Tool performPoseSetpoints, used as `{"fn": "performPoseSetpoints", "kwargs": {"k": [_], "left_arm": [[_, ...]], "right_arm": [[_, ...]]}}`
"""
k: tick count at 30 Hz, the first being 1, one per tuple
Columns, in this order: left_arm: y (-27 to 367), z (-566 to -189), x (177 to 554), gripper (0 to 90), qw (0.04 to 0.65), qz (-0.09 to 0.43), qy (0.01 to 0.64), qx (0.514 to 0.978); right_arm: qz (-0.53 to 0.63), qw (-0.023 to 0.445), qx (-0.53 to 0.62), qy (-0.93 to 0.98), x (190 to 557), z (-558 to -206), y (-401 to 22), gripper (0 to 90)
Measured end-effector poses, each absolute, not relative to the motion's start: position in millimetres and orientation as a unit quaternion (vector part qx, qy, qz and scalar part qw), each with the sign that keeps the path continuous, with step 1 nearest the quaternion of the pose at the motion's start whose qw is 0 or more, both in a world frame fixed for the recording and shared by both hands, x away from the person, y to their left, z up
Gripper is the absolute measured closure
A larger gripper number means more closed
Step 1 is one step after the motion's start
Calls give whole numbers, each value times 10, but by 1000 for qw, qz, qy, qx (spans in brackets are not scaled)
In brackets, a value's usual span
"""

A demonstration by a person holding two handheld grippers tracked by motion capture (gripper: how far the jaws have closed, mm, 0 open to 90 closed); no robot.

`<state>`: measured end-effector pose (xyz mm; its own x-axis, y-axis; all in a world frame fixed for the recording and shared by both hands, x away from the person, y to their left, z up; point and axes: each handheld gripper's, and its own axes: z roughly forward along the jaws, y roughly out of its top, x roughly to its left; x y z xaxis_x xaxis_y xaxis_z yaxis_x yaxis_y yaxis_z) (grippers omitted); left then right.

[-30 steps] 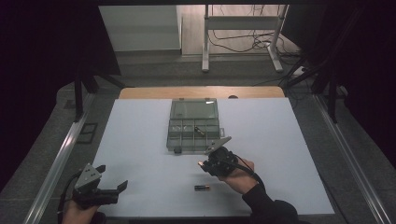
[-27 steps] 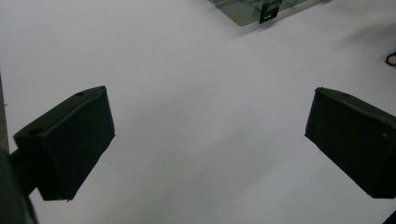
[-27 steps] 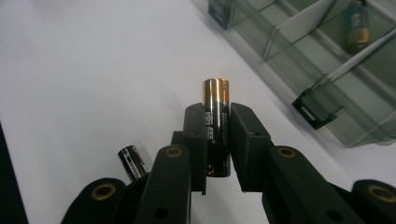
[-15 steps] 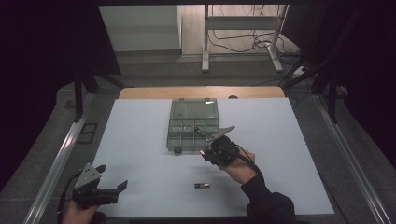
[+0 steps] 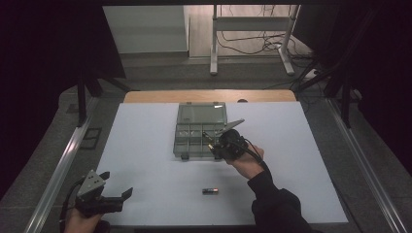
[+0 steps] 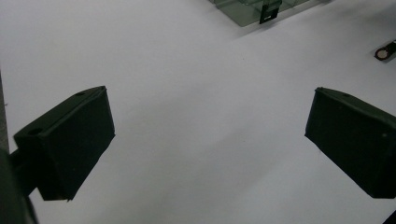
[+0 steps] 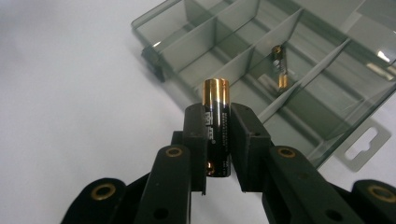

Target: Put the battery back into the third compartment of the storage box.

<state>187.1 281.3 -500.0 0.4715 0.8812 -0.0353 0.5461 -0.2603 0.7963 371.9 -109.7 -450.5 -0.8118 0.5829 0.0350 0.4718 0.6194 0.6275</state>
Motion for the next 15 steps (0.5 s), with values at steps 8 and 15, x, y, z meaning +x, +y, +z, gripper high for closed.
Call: {"fn": "performPoseSetpoints", "kwargs": {"k": [8, 15], "left_arm": [[2814, -5000, 1871, 18, 390, 215, 467, 764], [2815, -5000, 1870, 18, 390, 215, 467, 764]], "right_arm": [[323, 92, 309, 890, 3888, -4463, -1050, 765], [324, 98, 316, 886, 4054, -4433, -979, 765]]}}
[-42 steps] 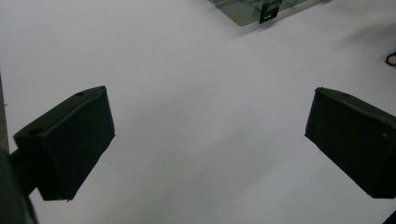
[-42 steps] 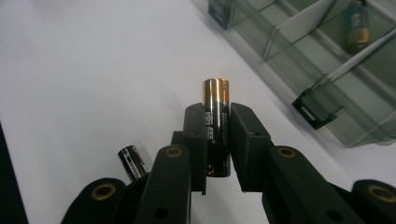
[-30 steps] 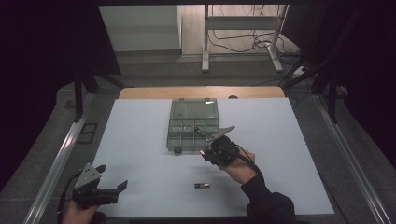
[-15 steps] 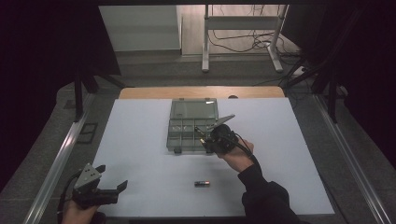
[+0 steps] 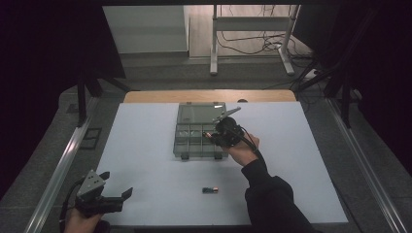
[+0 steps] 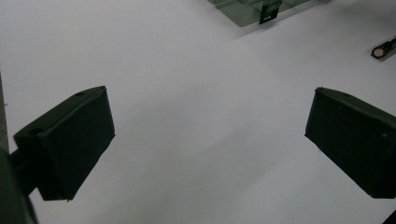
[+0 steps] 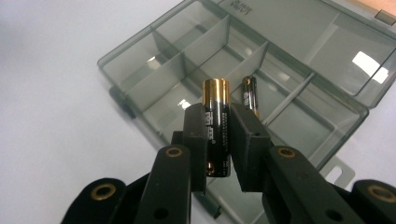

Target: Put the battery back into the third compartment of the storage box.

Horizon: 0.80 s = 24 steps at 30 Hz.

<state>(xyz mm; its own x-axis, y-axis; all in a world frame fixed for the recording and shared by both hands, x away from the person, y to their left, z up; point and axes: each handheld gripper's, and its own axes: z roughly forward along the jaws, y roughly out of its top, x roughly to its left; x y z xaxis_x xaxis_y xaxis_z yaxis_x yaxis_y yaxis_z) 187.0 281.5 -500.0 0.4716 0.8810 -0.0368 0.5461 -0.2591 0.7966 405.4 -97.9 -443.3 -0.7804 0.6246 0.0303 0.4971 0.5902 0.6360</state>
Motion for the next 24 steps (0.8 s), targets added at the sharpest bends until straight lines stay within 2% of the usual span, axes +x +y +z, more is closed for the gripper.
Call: {"fn": "performPoseSetpoints", "kwargs": {"k": [24], "left_arm": [[2821, -5002, 1872, 18, 392, 213, 467, 764]], "right_arm": [[291, 114, 347, 884, 4586, -4559, -676, 764]]}}
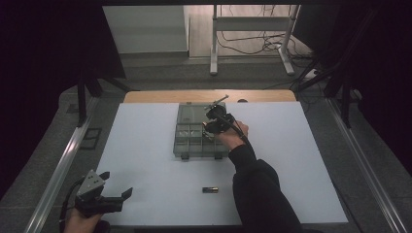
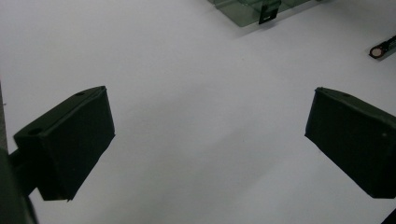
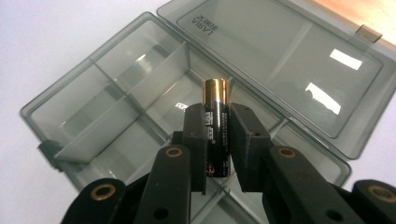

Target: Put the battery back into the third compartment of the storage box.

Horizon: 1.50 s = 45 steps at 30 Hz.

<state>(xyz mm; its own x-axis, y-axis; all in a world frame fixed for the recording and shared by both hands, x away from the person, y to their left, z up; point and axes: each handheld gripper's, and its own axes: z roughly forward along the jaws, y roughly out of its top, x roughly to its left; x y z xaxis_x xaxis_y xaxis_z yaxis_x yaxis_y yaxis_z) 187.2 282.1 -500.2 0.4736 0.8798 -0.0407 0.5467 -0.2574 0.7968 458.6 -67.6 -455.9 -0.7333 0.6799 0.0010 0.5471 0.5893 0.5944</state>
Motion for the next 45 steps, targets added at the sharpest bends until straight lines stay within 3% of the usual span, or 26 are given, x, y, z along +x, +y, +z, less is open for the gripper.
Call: {"fn": "performPoseSetpoints", "kwargs": {"k": [5, 13, 16, 24, 31, 45], "left_arm": [[2824, -5002, 1872, 18, 392, 212, 467, 764], [2822, -5002, 1871, 18, 392, 212, 467, 764], [2819, -5002, 1873, 18, 391, 212, 466, 765], [2818, -5002, 1873, 18, 390, 212, 467, 764], [2819, -5002, 1874, 18, 390, 212, 469, 764], [2822, -5001, 1876, 18, 390, 212, 470, 763]], "right_arm": [[267, 123, 355, 887, 4657, -4691, -644, 754], [290, 122, 346, 884, 4606, -4615, -692, 447], [298, 122, 331, 887, 4548, -4560, -734, 289], [292, 98, 308, 900, 4371, -4488, -830, 53], [306, 99, 277, 905, 4127, -4430, -867, 0], [326, 115, 251, 904, 3706, -4394, -986, 0]]}}
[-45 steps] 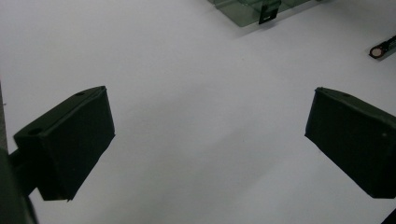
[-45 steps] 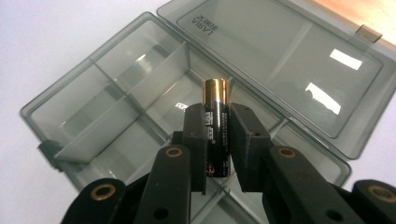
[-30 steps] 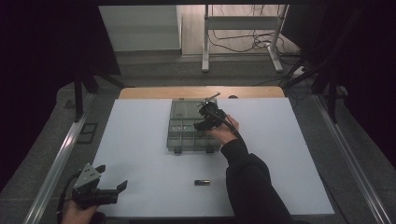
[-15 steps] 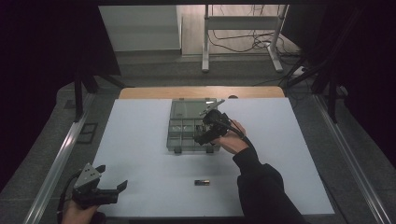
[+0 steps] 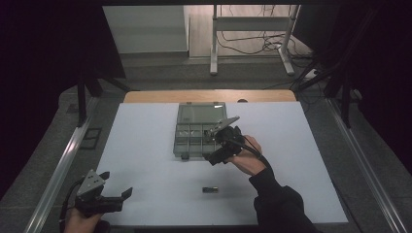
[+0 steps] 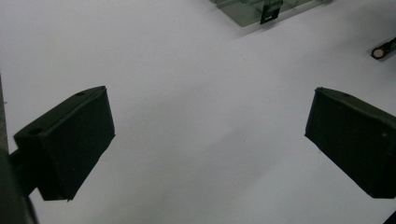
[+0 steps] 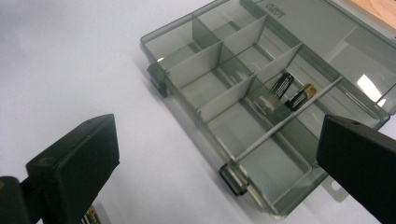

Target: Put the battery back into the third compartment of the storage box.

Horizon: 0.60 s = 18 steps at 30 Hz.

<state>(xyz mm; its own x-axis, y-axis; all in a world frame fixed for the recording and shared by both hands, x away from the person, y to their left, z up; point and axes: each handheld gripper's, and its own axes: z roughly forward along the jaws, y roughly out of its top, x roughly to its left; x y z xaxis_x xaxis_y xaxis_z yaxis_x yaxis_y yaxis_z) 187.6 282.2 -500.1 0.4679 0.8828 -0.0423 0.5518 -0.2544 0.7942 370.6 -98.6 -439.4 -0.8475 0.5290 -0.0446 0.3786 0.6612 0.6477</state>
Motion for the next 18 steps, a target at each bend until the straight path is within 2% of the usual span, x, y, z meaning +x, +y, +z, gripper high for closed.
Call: {"fn": "performPoseSetpoints", "kwargs": {"k": [14, 18], "left_arm": [[2825, -5003, 1874, 18, 390, 213, 471, 762], [2830, -5005, 1872, 18, 390, 213, 472, 761]], "right_arm": [[322, 132, 238, 907, 3460, -4494, -1087, 18], [325, 124, 244, 905, 3408, -4507, -1110, 26]]}}
